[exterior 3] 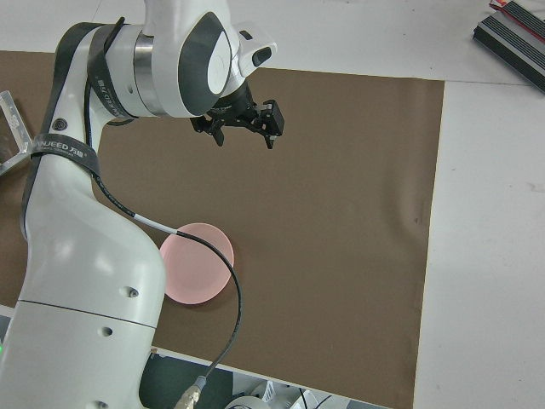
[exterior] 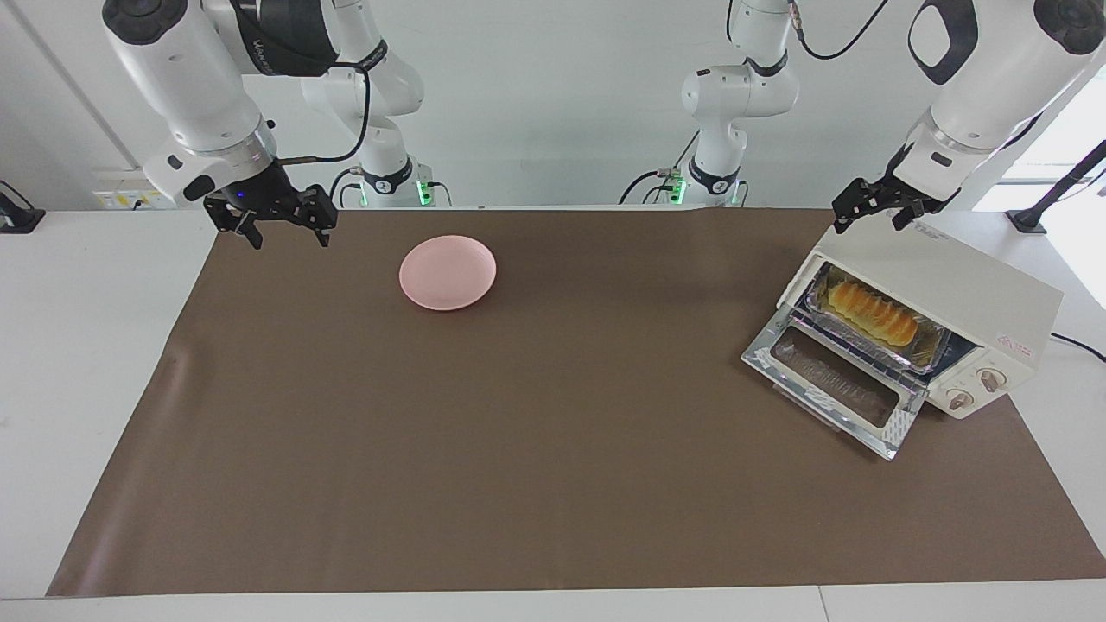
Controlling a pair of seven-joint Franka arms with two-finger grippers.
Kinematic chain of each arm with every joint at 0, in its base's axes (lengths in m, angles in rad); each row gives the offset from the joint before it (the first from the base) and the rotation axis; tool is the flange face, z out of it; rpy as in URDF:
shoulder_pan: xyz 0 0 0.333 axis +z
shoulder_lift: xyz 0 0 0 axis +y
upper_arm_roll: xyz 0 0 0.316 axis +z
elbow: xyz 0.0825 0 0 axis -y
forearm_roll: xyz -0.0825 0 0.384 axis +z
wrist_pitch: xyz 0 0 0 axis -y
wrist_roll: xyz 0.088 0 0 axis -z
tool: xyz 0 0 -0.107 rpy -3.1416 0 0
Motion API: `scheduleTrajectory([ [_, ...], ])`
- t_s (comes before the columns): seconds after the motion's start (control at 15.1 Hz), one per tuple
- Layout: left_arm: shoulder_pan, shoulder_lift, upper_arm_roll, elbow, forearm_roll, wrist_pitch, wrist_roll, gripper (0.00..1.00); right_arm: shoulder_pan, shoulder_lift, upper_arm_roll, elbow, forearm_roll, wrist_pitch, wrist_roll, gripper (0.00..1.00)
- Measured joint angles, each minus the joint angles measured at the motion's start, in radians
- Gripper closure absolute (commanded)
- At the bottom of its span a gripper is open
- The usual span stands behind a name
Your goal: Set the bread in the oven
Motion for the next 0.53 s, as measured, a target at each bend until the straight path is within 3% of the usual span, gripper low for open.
scheduleTrajectory([
  [0.53,0.007,0.006,-0.038,0.007,0.000,0.081,0.001,0.00,0.000,0.000,0.000,0.000,0.000,0.000,0.000,0.00],
])
